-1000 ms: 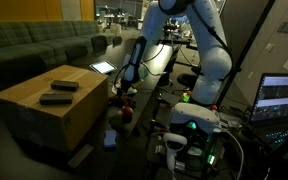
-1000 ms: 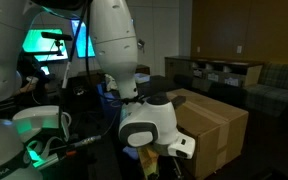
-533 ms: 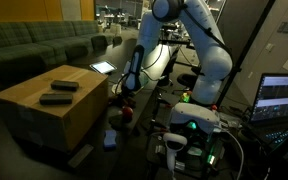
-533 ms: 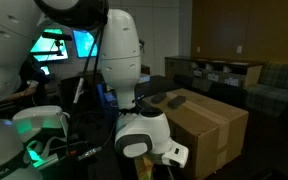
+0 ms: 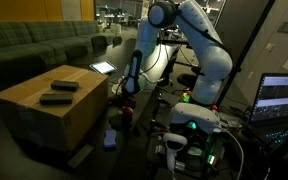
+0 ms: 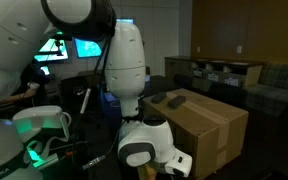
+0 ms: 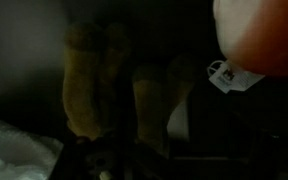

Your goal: Place the plastic and the towel from the box onto the table. Move the brown and red toys onto the box. Transfer the black object on the right of the box to the table. Put the blue object from the table onto the box. Pick up the black object from the box and position it on the table. Lastly, take the black object from the left side of the table and place it on the box.

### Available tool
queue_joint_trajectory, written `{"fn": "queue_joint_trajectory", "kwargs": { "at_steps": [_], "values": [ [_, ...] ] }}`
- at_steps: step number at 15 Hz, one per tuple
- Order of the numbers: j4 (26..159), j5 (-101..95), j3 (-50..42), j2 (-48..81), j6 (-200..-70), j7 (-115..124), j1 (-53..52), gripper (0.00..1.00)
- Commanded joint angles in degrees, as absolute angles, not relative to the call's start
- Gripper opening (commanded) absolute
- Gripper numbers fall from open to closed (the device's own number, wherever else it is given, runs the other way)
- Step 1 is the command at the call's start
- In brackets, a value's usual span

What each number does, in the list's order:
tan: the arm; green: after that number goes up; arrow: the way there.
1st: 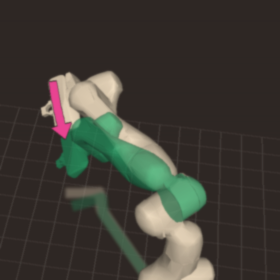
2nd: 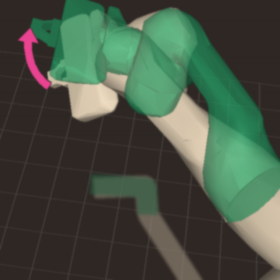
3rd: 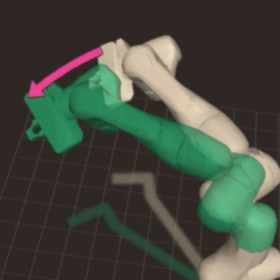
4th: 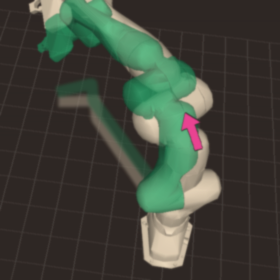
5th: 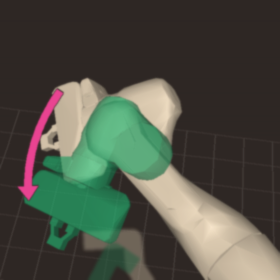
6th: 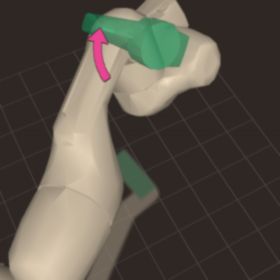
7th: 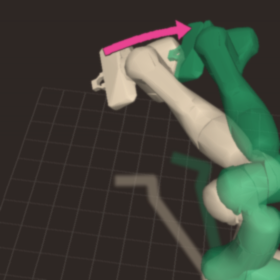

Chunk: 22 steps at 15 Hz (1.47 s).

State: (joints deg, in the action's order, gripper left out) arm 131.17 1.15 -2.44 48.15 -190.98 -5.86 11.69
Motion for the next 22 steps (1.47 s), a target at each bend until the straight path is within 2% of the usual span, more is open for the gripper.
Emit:
{"fn": "queue_joint_trajectory", "kwargs": {
  "at_steps": [1, 3, 4, 5, 6, 7, 8, 12, 16, 18, 19, 22],
  "values": [
    [128.2, 0.5, -4.6, 50.7, -192.3, -4.5, 10.3, 1.0],
    [127.0, 0.7, -5.2, 51.8, -192.1, -4.3, 10.1, 1.0],
    [126.7, 0.6, -5.2, 52.1, -191.7, -4.3, 10.3, 0.95],
    [126.1, 0.8, -5.3, 52.6, -191.6, -4.1, 10.2, 0.86],
    [125.9, 0.7, -5.2, 52.9, -191.4, -4.1, 10.4, 0.71],
    [125.6, 0.6, -5.1, 53.3, -191.3, -4.1, 10.6, 0.69],
    [125.4, 0.6, -5.1, 53.6, -191.1, -4.0, 10.7, 0.63],
    [125.4, 0.3, -4.6, 53.7, -190.8, -4.0, 11.3, 0.31],
    [126.5, 0.5, -5.3, 52.2, -190.5, -3.8, 10.7, 0.03],
    [127.1, 0.5, -5.3, 51.5, -190.3, -3.9, 10.7, 0.01],
    [127.3, 0.4, -5.4, 51.2, -190.3, -3.9, 10.7, 0.04],
    [127.9, 0.4, -5.4, 50.3, -189.8, -4.0, 10.5, 0.03]
  ]
}}
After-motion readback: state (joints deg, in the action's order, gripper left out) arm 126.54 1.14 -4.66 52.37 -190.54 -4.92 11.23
